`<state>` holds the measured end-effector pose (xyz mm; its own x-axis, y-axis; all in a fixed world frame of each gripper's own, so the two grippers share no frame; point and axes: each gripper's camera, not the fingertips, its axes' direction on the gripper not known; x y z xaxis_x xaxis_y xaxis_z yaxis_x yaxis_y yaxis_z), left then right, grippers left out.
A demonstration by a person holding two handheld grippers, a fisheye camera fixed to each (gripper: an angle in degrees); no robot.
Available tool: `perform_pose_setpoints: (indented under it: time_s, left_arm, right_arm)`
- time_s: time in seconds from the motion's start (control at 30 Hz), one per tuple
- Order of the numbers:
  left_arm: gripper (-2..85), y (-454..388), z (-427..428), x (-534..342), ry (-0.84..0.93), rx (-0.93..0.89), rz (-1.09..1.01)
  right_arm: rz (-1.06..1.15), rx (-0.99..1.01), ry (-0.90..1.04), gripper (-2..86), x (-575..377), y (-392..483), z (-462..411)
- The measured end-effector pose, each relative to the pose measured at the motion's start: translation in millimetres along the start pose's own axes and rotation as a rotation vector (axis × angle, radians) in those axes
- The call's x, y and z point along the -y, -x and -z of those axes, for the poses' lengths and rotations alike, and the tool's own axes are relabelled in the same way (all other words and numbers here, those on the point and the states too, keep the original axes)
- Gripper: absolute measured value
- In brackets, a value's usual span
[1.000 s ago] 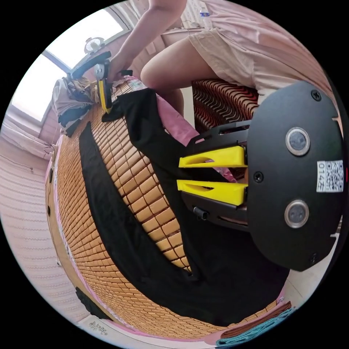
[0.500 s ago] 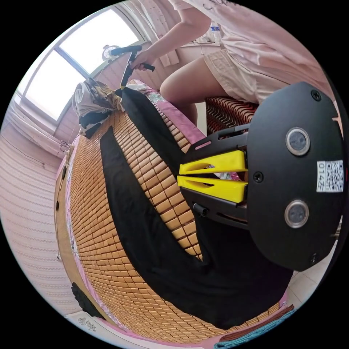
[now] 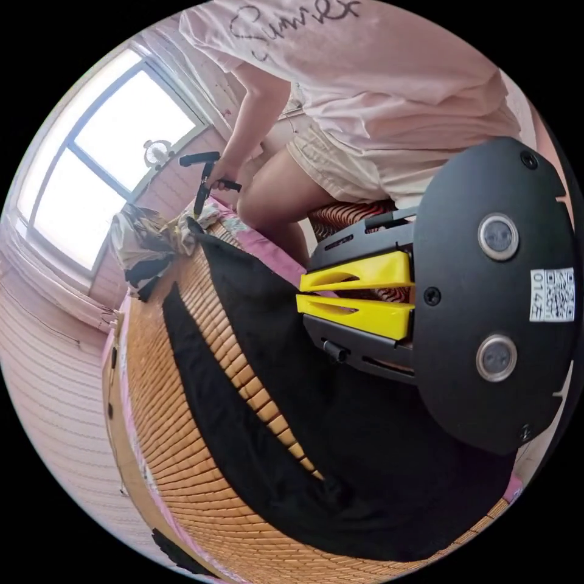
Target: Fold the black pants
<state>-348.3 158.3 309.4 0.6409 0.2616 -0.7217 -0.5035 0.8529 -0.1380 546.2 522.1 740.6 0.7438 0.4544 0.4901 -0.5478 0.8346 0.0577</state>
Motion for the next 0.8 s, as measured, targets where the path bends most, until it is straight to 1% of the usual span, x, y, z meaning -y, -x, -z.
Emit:
perform_pose_setpoints:
  time_s: [0.1, 0.2, 0.27, 0.37, 0.4, 0.43, 0.47, 0.53, 0.57, 0.63, 0.67, 0.73, 0.77, 0.8]
  left_arm:
    - [-0.6, -1.0, -4.4, -7.8, 0.014, -0.049, 0.004]
    - [-0.2, -5.5, 2.5, -13.1, 0.016, -0.03, -0.03]
    - [0.3, -3.1, 11.4, -18.4, -0.01, -0.017, -0.014]
    - [1.6, 12.9, 39.4, -38.6, -0.13, 0.015, 0.095]
    - [2.4, 23.8, 55.3, -52.6, -0.192, 0.053, 0.176]
    - [3.1, 35.7, 73.4, -71.1, -0.261, 0.105, 0.268]
    - [3.5, 41.6, 83.1, -82.0, -0.299, 0.135, 0.316]
    - [4.7, 64.0, 119.8, -134.3, -0.439, 0.26, 0.53]
    - [4.9, 69.1, 128.0, -148.8, -0.466, 0.287, 0.587]
    - [6.4, 84.0, 153.8, -206.7, -0.551, 0.371, 0.791]
    - [7.0, 86.5, 158.2, -220.5, -0.563, 0.389, 0.838]
    - [8.4, 92.7, 169.0, -268.7, -0.589, 0.428, 0.972]
    - [8.5, 93.8, 170.3, -279.5, -0.596, 0.429, 1.001]
    - [8.7, 95.5, 171.1, -299.2, -0.614, 0.427, 1.048]
  right_arm:
    - [0.015, -0.07, 0.023, -0.6, -13.6, -11.1, -12.0]
    - [0.042, -0.099, 0.002, -0.2, -11.5, -11.7, -19.2]
    - [0.07, -0.105, -0.027, 0.2, -7.7, -5.0, -25.7]
    - [0.137, -0.04, -0.05, 1.5, 0.7, 15.0, -45.3]
    - [0.182, -0.005, -0.043, 2.4, 5.0, 28.7, -56.1]
    - [0.26, 0.014, -0.024, 3.7, 9.1, 49.5, -68.5]
    - [0.311, 0.022, -0.019, 4.2, 10.5, 62.6, -75.1]
    - [0.533, 0.065, -0.013, 5.9, 11.2, 125.7, -101.9]
    - [0.587, 0.086, -0.012, 6.1, 10.4, 143.4, -108.9]
    - [0.8, 0.198, 0.001, 6.7, 4.0, 220.6, -137.8]
    - [0.845, 0.226, 0.004, 6.8, 1.6, 240.8, -144.9]
    - [1.01, 0.358, 0.017, 7.3, -11.3, 322.9, -169.8]
    - [1.051, 0.39, 0.019, 7.4, -15.7, 344.2, -175.1]
    - [1.134, 0.443, 0.02, 7.6, -25.6, 386.7, -185.1]
